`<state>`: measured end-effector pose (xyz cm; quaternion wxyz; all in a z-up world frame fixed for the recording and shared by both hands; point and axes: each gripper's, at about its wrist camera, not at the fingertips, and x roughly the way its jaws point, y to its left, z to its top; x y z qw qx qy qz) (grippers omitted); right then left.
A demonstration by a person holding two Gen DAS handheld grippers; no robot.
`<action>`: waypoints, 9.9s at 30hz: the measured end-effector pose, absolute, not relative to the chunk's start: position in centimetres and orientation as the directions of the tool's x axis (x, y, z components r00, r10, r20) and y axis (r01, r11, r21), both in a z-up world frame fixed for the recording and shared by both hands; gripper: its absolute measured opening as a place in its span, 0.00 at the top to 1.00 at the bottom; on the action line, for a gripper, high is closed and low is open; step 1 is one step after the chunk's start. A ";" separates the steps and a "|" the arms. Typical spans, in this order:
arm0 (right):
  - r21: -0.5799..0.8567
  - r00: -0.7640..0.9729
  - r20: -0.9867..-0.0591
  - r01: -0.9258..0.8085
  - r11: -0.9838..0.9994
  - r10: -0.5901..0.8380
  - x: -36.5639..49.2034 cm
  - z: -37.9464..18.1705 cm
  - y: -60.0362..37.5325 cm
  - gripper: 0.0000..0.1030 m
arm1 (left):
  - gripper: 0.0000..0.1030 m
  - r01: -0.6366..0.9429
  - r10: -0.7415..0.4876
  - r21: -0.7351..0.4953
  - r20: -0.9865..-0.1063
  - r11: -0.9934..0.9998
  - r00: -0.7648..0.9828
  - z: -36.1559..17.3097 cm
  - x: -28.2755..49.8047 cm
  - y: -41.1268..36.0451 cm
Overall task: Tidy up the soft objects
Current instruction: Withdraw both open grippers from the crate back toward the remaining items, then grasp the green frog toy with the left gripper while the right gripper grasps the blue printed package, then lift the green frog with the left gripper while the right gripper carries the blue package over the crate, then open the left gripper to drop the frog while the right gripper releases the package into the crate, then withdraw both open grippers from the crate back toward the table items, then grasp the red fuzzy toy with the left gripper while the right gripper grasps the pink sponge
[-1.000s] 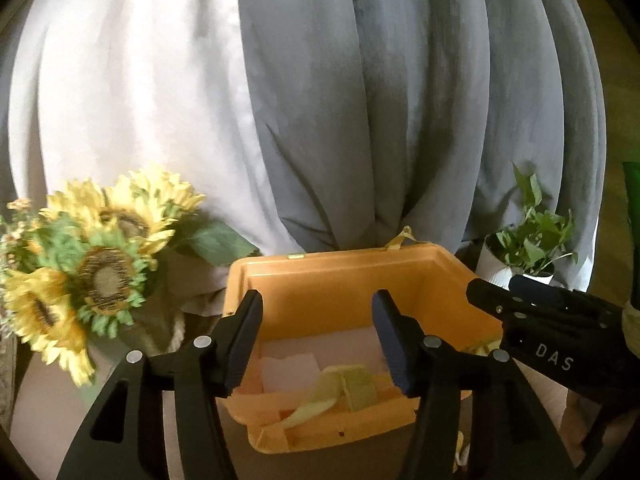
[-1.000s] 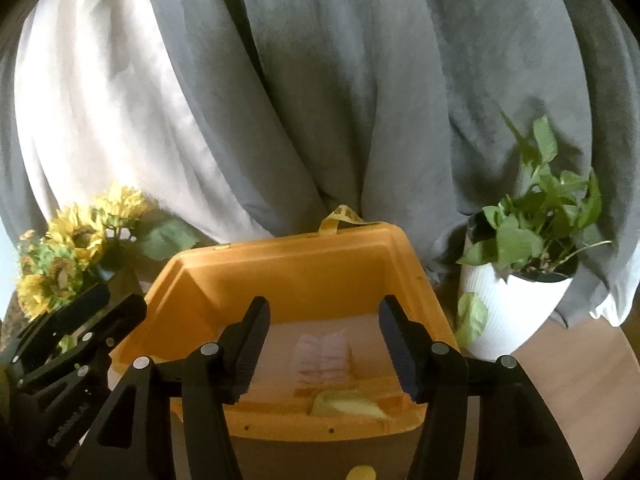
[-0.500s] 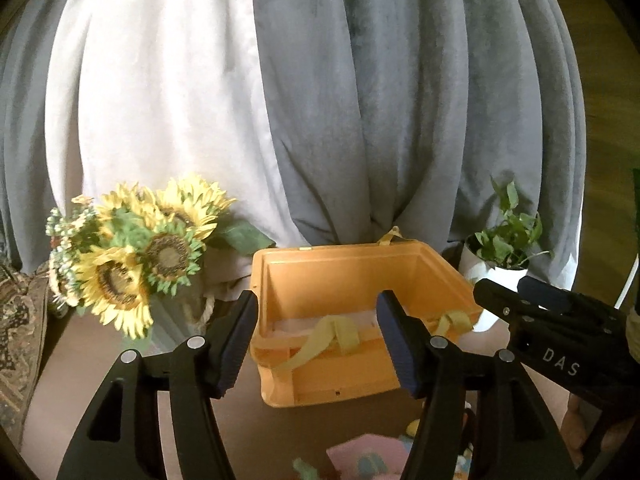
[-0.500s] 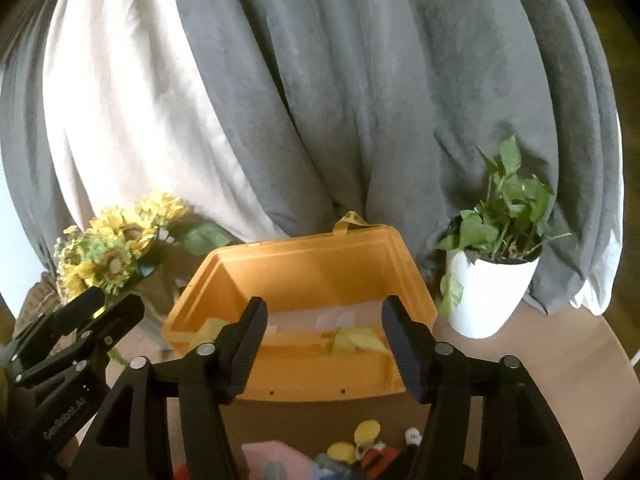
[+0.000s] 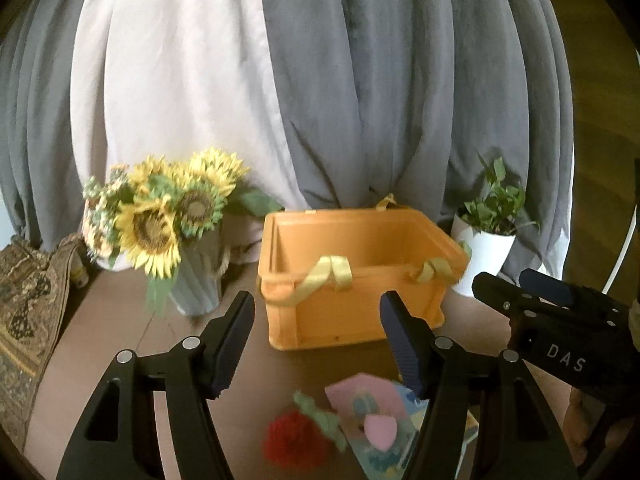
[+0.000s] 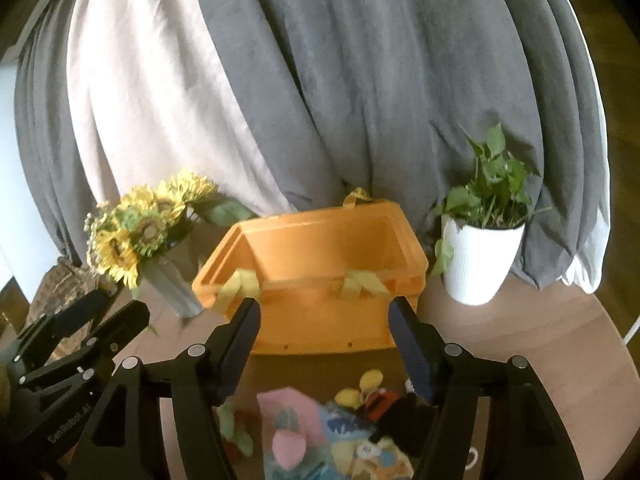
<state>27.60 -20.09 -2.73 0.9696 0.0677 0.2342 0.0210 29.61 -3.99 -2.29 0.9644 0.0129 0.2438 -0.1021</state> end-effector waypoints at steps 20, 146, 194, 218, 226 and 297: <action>0.128 0.785 -0.593 -0.131 0.983 0.181 22.8 -7.7 -20.0 0.34 | 0.37 0.107 -0.095 -0.016 -0.608 0.994 0.788 -7.0 22.5 -4.8; 0.112 0.880 -0.468 -0.032 0.993 0.081 25.7 -2.9 -19.4 0.42 | 0.41 0.293 -0.285 -0.047 -0.424 0.955 0.859 -1.3 29.3 -3.9; 0.117 0.887 -0.458 0.004 0.993 0.050 43.2 -2.5 -22.3 0.42 | 0.41 0.315 -0.267 0.043 -0.428 0.948 0.863 -3.2 48.0 -8.8; 0.085 0.854 -0.521 0.061 0.995 -0.008 46.6 -4.7 -23.1 0.27 | 0.27 0.317 -0.245 0.060 -0.505 0.946 0.827 -4.8 50.1 -8.9; 0.101 0.872 -0.489 0.068 0.992 -0.010 43.1 -3.2 -22.3 0.27 | 0.26 0.300 -0.239 0.054 -0.478 0.952 0.845 -2.7 46.3 -7.0; 0.105 0.638 -0.768 0.040 0.994 0.055 28.9 -16.6 -13.9 0.34 | 0.26 0.535 -0.340 0.049 -0.722 0.843 0.602 -17.2 32.2 -1.0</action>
